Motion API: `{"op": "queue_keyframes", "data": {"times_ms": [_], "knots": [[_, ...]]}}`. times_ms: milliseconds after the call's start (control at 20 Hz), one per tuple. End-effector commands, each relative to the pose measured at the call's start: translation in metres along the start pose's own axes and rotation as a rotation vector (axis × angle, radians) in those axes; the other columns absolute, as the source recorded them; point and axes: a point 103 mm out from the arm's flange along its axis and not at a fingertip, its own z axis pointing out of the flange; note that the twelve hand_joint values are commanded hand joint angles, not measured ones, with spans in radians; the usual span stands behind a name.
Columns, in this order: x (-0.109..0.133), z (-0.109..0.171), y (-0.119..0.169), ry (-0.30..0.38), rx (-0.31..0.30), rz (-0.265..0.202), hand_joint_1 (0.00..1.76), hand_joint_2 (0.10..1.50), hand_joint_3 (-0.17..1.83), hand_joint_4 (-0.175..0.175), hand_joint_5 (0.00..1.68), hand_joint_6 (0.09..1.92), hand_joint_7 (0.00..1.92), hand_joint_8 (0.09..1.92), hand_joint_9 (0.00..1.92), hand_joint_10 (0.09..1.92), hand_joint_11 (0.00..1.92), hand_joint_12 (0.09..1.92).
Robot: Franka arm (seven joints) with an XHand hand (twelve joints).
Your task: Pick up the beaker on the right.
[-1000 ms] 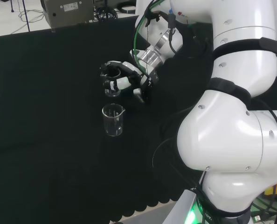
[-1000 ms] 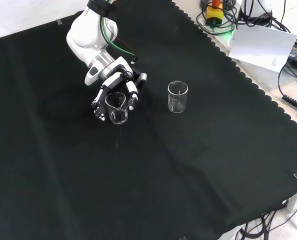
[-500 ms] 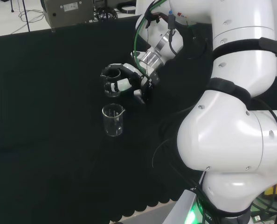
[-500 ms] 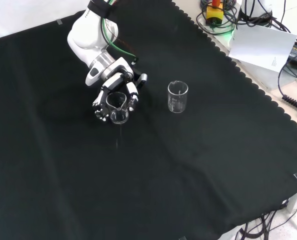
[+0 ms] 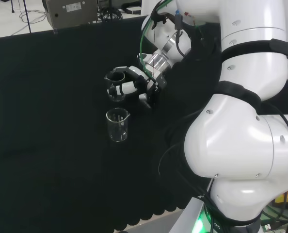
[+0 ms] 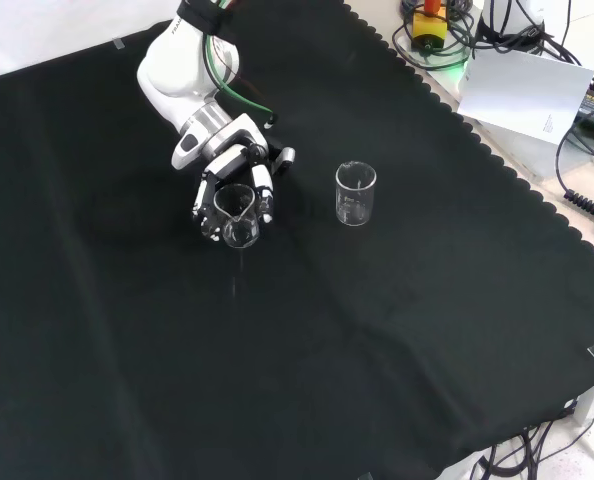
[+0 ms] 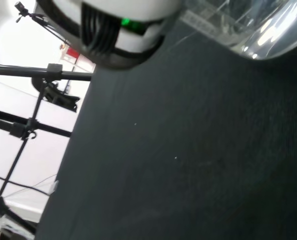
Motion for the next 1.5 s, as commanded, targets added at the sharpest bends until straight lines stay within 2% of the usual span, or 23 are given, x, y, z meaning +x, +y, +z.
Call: {"op": "queue_keyframes", "data": {"times_ms": [50, 150, 300, 550, 800, 1200, 1500], "knots": [[0.001, -0.007, 0.000, -0.038, -0.077, 0.051, 1.10, 1.02, 0.07, 0.077, 1.12, 0.78, 1.17, 0.49, 1.27, 0.30, 1.20, 0.84], [0.003, -0.011, -0.001, -0.038, -0.102, 0.044, 1.11, 1.02, 0.05, 0.073, 1.15, 0.73, 1.36, 0.36, 1.46, 0.18, 1.36, 0.72], [0.011, -0.018, 0.000, -0.055, -0.123, 0.009, 1.12, 1.01, 0.03, 0.051, 1.18, 0.69, 1.55, 0.22, 1.61, 0.09, 1.45, 0.63], [0.033, -0.037, -0.002, -0.152, -0.128, -0.063, 1.14, 1.01, 0.03, 0.032, 1.20, 0.66, 1.64, 0.18, 1.69, 0.09, 1.46, 0.61], [0.057, -0.059, -0.014, -0.247, -0.136, -0.109, 1.15, 1.00, 0.03, 0.007, 1.21, 0.64, 1.68, 0.18, 1.72, 0.09, 1.46, 0.59], [0.083, -0.096, -0.055, -0.377, -0.110, -0.104, 1.15, 1.00, 0.04, -0.011, 1.21, 0.66, 1.70, 0.18, 1.76, 0.09, 1.48, 0.58], [0.102, -0.109, -0.090, -0.446, -0.093, -0.094, 1.15, 1.00, 0.04, -0.009, 1.20, 0.66, 1.70, 0.18, 1.76, 0.09, 1.48, 0.58]]}}
